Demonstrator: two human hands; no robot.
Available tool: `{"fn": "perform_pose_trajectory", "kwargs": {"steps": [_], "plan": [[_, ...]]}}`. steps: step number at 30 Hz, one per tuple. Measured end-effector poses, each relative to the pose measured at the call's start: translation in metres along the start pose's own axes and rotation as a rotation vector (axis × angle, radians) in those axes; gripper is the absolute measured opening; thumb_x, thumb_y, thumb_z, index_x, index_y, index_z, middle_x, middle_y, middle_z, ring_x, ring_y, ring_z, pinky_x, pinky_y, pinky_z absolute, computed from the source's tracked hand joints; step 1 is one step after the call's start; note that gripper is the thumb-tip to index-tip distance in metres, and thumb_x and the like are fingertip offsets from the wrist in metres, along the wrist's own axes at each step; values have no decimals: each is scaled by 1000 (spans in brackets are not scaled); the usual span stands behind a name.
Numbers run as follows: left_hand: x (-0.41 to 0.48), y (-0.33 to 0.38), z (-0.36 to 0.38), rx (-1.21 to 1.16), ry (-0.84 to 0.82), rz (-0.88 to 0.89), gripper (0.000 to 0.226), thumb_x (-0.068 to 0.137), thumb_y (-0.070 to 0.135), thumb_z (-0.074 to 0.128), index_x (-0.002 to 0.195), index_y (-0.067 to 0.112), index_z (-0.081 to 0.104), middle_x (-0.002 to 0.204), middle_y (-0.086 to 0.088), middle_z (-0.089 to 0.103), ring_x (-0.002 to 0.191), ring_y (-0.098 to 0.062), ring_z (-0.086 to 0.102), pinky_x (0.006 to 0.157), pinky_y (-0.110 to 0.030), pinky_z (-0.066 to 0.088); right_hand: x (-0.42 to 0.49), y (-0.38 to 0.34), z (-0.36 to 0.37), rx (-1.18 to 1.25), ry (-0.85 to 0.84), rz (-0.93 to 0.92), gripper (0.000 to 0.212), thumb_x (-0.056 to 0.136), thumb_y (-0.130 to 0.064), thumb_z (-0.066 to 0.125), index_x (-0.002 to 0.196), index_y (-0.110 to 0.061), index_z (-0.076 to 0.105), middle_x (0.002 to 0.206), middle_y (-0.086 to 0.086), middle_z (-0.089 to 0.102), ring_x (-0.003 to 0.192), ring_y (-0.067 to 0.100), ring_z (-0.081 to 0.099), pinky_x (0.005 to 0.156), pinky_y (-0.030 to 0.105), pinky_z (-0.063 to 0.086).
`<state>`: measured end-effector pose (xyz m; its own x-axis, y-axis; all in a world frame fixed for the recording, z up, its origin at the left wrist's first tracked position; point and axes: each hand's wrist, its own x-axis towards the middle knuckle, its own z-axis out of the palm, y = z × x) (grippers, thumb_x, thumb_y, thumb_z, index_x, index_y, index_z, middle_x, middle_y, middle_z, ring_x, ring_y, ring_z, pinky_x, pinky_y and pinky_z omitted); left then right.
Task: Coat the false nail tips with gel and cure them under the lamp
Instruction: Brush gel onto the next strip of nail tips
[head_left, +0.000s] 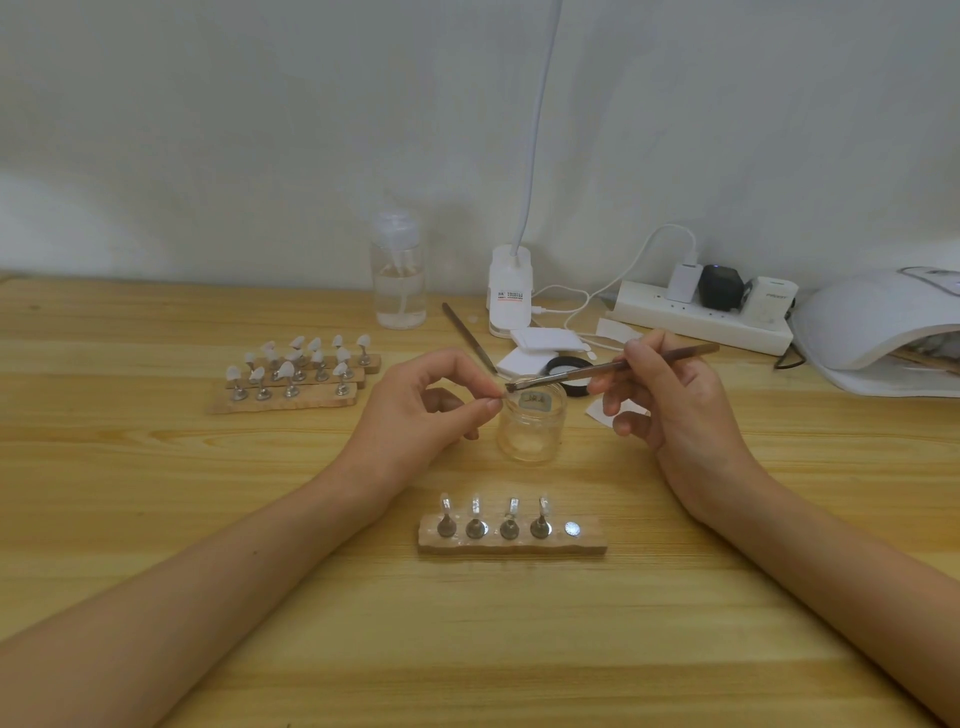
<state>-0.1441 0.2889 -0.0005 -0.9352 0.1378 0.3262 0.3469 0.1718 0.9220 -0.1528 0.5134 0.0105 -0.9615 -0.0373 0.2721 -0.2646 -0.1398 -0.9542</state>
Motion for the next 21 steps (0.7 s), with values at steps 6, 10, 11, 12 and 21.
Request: {"fn": "perform_pose_trajectory", "kwargs": {"steps": [6, 10, 11, 12, 21], "plan": [[-1, 1, 0, 7, 2, -6, 15, 82, 10, 77, 75, 21, 69, 76, 14, 69, 62, -6, 63, 62, -17, 51, 0, -1, -1, 29, 5, -6, 18, 89, -33, 57, 84, -16, 53, 75, 4, 71, 60, 10, 59, 48, 19, 45], [-1, 0, 1, 10, 8, -19, 13, 82, 10, 77, 76, 19, 69, 76, 14, 70, 61, -5, 63, 63, -16, 52, 1, 2, -2, -17, 61, 15, 17, 98, -25, 53, 85, -14, 54, 74, 5, 72, 60, 10, 60, 48, 20, 45], [-1, 0, 1, 13, 10, -22, 13, 82, 11, 77, 76, 19, 69, 76, 15, 70, 61, -5, 63, 63, -16, 52, 1, 2, -3, -7, 86, 21, 17, 99, -23, 52, 84, -15, 53, 73, 5, 71, 59, 10, 59, 48, 20, 45], [0, 0, 1, 15, 11, -26, 13, 82, 12, 77, 77, 19, 69, 76, 15, 70, 61, -5, 63, 63, -15, 51, 2, 2, -3, 11, 88, 19, 18, 99, -23, 52, 83, -15, 53, 73, 5, 71, 58, 10, 58, 47, 19, 44], [-1, 1, 1, -4, -12, -52, 9, 82, 12, 77, 82, 16, 69, 84, 10, 72, 57, -6, 58, 60, -18, 52, 1, 1, -3, 21, 76, 15, 17, 99, -23, 52, 84, -16, 53, 73, 4, 71, 58, 9, 57, 45, 18, 43]]}}
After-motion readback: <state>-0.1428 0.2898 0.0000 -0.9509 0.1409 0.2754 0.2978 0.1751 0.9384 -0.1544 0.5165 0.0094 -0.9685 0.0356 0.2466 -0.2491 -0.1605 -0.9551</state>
